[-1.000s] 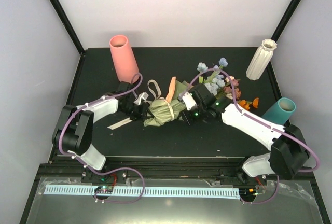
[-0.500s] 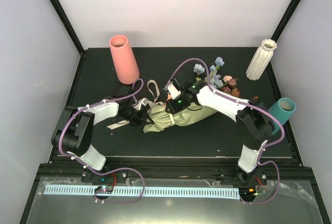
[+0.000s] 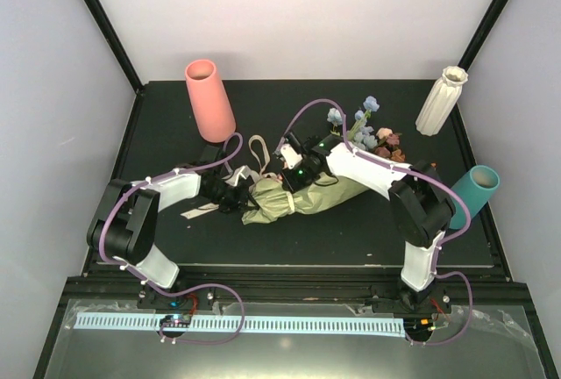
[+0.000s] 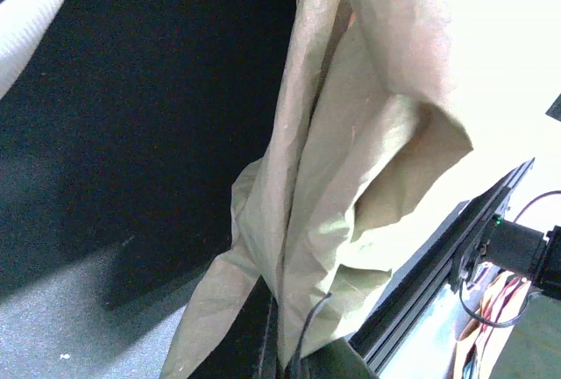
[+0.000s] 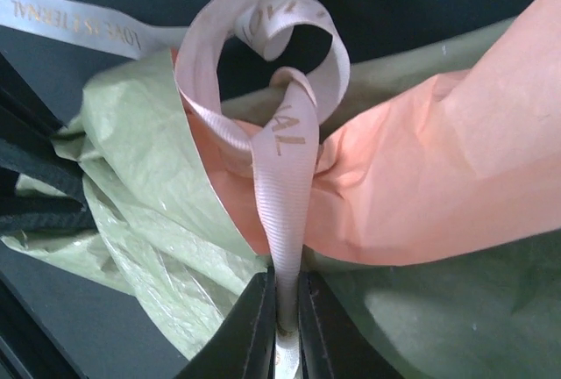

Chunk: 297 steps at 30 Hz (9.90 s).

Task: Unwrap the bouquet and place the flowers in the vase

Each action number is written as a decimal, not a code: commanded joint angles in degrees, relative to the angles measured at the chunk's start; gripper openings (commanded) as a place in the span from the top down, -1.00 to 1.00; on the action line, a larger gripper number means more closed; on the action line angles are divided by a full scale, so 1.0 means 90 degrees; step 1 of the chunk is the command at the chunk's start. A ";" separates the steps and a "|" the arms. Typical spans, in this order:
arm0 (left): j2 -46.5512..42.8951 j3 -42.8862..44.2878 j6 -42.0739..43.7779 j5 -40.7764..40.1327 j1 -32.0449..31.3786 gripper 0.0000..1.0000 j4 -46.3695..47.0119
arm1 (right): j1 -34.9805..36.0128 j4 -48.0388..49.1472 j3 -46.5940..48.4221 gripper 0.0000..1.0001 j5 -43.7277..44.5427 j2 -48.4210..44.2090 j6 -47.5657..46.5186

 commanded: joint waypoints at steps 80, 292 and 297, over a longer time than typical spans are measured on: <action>-0.0730 0.0310 -0.0164 -0.0833 0.0186 0.97 0.0214 | -0.0029 -0.1671 0.1064 0.92 -0.0417 -0.0352 0.0173; -0.2591 0.0201 -0.0479 -0.4018 0.0121 0.97 -0.1383 | -0.1315 -0.0128 -0.3972 0.09 0.0531 -0.1930 0.1400; -0.2762 -0.0020 -0.0663 -0.3684 0.1307 0.85 -0.1572 | -0.1315 -0.0179 -0.3914 0.09 0.0624 -0.2031 0.1391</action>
